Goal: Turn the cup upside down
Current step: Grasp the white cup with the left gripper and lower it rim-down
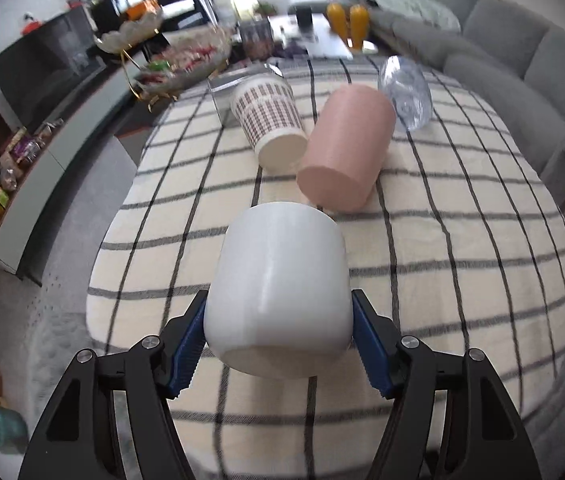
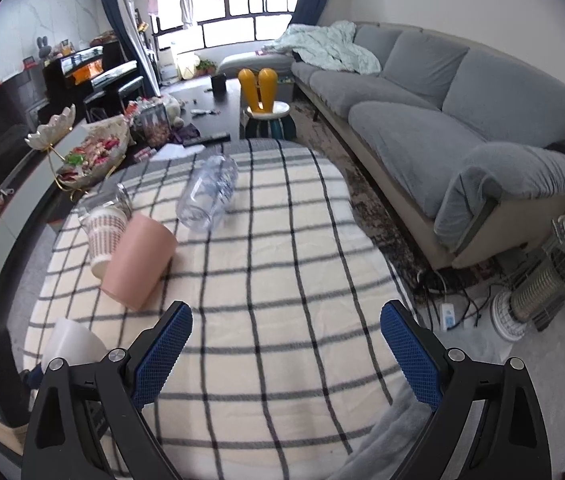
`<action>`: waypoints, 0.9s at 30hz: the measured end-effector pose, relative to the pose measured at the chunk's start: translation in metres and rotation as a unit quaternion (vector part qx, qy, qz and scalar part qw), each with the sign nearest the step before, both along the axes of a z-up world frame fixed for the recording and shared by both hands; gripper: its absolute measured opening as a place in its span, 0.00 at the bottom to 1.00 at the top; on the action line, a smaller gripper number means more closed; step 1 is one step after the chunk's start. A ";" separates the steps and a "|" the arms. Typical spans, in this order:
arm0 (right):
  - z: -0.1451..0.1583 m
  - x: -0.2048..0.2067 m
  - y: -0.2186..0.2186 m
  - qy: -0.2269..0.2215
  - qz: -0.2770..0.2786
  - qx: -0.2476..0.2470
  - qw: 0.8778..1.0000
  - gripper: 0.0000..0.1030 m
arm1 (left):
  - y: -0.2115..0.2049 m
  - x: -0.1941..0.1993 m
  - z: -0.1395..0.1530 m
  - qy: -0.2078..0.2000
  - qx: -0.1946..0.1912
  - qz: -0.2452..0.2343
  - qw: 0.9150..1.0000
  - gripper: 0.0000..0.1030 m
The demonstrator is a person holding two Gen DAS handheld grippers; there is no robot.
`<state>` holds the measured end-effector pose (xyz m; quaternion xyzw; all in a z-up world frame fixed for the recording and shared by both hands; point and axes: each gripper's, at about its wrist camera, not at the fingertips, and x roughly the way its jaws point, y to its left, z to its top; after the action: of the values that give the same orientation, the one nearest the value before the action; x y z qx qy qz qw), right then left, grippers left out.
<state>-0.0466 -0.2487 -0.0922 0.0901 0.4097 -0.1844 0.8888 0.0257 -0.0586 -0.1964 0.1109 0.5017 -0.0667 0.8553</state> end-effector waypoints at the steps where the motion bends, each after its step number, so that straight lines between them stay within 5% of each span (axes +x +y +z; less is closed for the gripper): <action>1: 0.003 0.001 0.001 -0.003 0.002 -0.002 1.000 0.93 | -0.002 0.002 0.004 0.013 0.008 -0.006 1.000 0.65; 7: 0.016 0.015 0.001 -0.010 0.011 0.010 1.000 0.93 | -0.006 0.016 0.013 0.110 0.028 -0.019 0.993 0.65; 13: 0.020 0.028 -0.007 -0.002 0.012 0.036 0.999 0.93 | -0.009 0.025 0.006 0.218 0.057 -0.029 0.974 0.65; 19: 0.014 0.051 -0.010 0.022 0.026 0.063 0.997 0.93 | -0.022 0.045 -0.010 0.318 0.086 -0.047 0.943 0.65; 27: 0.003 0.077 -0.028 0.036 0.016 0.103 0.994 0.93 | -0.047 0.073 -0.023 0.402 0.147 -0.082 0.900 0.65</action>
<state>0.0309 -0.2767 -0.0893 0.1676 0.4600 -0.1306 0.8621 0.0983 -0.1051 -0.2189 0.2396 0.7963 -0.1015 0.5460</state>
